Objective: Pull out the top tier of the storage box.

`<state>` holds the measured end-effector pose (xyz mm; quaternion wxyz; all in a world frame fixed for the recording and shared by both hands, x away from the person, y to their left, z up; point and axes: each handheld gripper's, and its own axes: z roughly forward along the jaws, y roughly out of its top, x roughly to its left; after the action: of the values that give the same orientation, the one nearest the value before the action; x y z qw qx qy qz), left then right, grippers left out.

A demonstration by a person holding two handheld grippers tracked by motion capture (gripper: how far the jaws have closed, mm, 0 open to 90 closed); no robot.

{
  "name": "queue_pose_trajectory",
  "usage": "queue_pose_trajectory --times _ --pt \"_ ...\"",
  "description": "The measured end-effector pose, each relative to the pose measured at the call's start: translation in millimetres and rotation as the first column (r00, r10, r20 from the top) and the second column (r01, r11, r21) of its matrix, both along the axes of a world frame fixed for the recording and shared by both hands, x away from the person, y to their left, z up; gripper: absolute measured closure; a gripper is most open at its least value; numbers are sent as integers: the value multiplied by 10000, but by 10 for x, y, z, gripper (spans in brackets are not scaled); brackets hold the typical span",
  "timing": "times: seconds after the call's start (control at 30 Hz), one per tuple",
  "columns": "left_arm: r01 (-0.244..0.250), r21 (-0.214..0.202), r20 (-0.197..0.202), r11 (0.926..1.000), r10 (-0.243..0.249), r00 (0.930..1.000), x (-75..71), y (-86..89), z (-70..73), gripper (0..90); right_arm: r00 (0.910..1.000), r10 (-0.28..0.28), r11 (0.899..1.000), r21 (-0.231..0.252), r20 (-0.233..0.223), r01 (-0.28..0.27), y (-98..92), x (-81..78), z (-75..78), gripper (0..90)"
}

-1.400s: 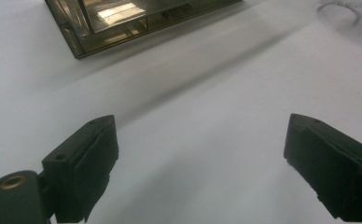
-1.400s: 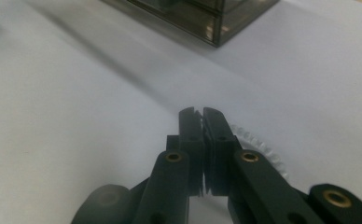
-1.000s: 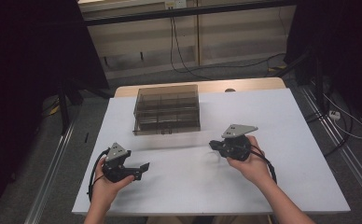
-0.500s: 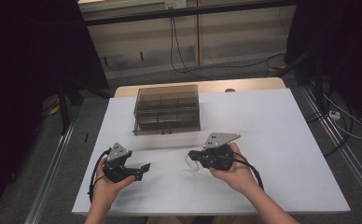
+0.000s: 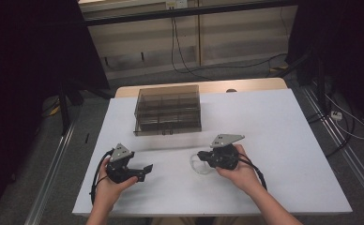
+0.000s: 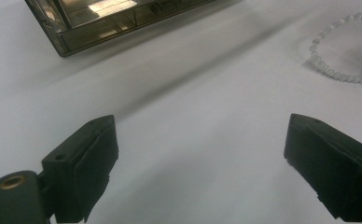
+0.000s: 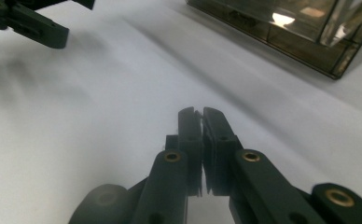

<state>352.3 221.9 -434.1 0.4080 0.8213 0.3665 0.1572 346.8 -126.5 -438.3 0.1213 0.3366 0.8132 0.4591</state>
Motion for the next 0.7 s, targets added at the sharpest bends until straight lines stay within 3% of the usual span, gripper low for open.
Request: queue_pose_trajectory --times 0.4,0.7 --pt "18 42 46 10000 -18 10000 -28 -5 3 102 9999 61 9998 -212 -87 -63 48 8 -107 862" --pt "83 -52 93 10000 -82 9999 -17 -35 10 100 9986 -528 9983 -224 85 529 -57 -2 -99 519"
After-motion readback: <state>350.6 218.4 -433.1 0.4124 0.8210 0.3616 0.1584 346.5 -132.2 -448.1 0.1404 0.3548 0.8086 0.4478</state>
